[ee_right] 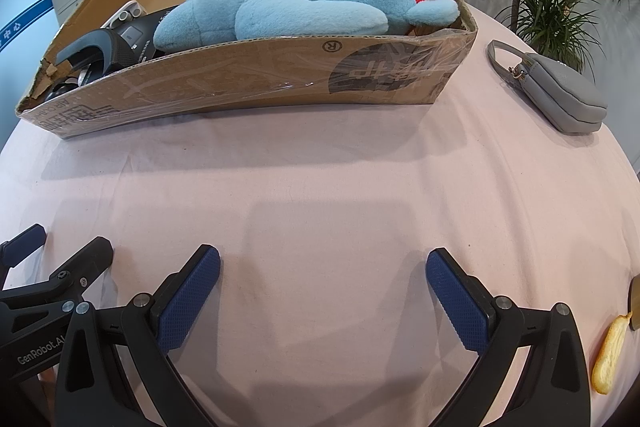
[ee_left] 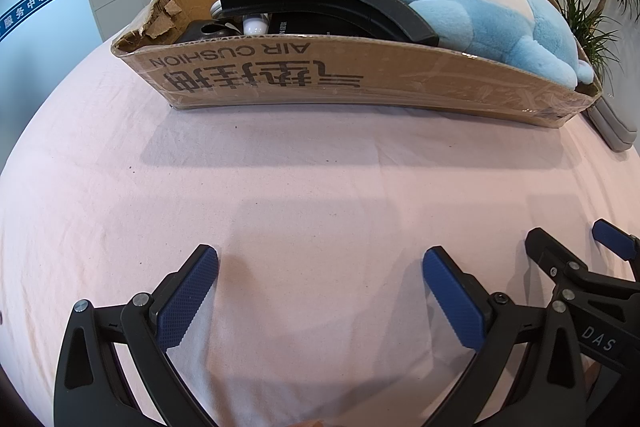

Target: Organize objects

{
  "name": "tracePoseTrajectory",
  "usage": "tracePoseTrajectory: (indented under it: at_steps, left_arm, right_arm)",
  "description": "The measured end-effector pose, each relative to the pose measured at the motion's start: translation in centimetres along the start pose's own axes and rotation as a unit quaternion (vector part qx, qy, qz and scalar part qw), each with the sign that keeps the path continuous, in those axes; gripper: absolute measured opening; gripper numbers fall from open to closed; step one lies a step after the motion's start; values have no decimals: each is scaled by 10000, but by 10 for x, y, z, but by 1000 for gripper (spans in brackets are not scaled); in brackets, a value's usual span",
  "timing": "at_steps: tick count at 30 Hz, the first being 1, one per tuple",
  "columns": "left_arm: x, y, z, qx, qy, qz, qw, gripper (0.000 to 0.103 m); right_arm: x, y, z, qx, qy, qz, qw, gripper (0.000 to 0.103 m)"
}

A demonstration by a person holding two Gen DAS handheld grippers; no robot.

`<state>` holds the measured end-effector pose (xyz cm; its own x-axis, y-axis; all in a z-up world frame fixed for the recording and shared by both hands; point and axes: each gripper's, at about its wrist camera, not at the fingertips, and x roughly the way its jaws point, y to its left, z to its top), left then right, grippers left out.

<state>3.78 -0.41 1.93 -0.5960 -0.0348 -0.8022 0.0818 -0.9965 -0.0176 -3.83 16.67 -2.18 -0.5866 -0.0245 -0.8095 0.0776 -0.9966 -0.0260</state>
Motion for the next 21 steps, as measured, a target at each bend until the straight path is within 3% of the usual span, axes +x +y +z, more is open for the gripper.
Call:
tracePoseTrajectory:
  at_steps: [21]
  left_arm:
    - [-1,-1,-1,0,0,1,10000,102]
  right_arm:
    - [0,0,0,1,0,0,10000,103]
